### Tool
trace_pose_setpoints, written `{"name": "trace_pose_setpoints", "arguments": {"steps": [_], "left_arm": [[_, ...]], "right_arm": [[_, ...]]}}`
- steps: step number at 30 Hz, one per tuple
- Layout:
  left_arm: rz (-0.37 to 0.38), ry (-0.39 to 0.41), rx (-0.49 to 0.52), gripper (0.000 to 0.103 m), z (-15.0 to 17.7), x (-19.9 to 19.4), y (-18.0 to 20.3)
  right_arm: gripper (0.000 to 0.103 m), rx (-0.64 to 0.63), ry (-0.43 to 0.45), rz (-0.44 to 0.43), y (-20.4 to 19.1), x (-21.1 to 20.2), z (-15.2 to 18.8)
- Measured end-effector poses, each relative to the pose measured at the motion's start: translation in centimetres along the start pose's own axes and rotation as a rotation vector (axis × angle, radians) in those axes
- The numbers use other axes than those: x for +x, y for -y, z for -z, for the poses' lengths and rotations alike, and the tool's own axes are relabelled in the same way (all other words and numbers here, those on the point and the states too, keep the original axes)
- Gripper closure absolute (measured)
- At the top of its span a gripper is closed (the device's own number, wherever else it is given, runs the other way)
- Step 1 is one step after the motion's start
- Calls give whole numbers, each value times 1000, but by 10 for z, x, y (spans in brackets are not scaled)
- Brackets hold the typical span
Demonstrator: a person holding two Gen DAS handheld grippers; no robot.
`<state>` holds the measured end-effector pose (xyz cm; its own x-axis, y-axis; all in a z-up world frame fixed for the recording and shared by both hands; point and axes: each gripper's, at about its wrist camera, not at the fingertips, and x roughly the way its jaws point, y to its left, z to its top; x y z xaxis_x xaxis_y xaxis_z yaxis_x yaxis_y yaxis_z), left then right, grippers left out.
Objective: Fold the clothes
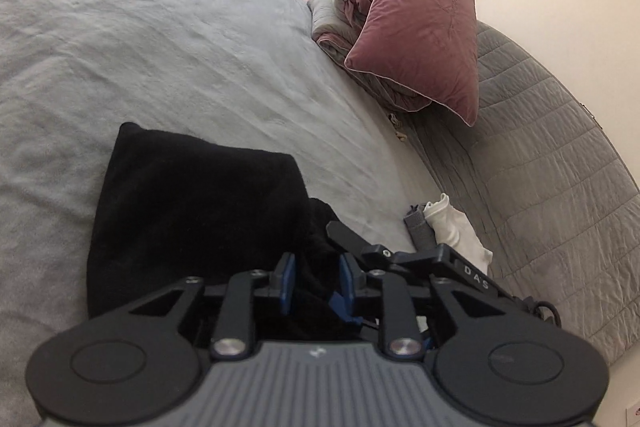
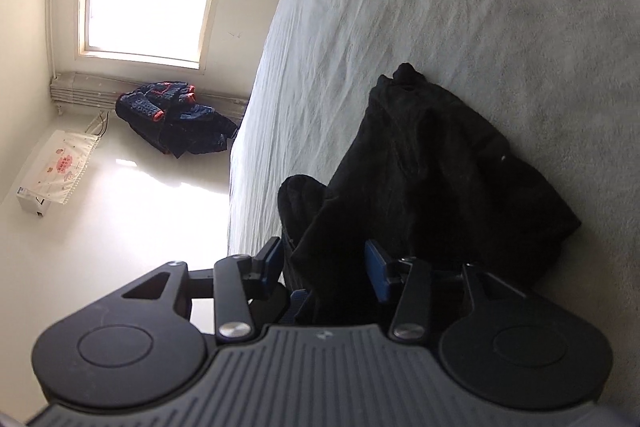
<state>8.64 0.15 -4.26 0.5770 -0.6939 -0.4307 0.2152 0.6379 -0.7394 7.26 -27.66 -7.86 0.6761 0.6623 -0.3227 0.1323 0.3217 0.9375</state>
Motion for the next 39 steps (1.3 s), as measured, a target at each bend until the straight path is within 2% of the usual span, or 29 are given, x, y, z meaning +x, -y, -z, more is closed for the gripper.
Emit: {"name": "trace_pose_setpoints", "arguments": {"steps": [3,7,10,12,13,14,15,17,20,24,30,39], "left_arm": [[15,46,3,68,-7,-19,0],[-75,99,18,69,-14,-36,-7],[-164,123,33,69,-15,-37,-14],[-195,128,26,69,-15,-37,-21],[-210,131,23,69,-14,-37,-24],[-223,133,21,70,-14,-36,-26],[-235,137,20,70,-14,-36,-27],[-249,148,26,70,-14,-35,-27],[-245,162,34,70,-13,-35,-23],[-247,153,62,70,-10,-29,-18],[-292,120,131,70,-2,-20,-13],[-316,99,85,70,-3,-14,-20]], "right_arm": [[45,1,1,-7,-5,-2,2],[44,-43,10,14,-15,-1,9],[44,-145,-2,63,-28,4,17],[50,-278,2,135,-40,10,27],[62,-353,7,169,-46,13,33],[84,-425,9,200,-53,15,40],[91,-492,9,226,-59,17,46],[91,-581,11,243,-70,18,52],[92,-657,52,220,-78,2,50],[92,-692,102,208,-81,-17,39],[92,-655,137,226,-72,-25,14],[92,-632,112,312,-53,-27,1]]}}
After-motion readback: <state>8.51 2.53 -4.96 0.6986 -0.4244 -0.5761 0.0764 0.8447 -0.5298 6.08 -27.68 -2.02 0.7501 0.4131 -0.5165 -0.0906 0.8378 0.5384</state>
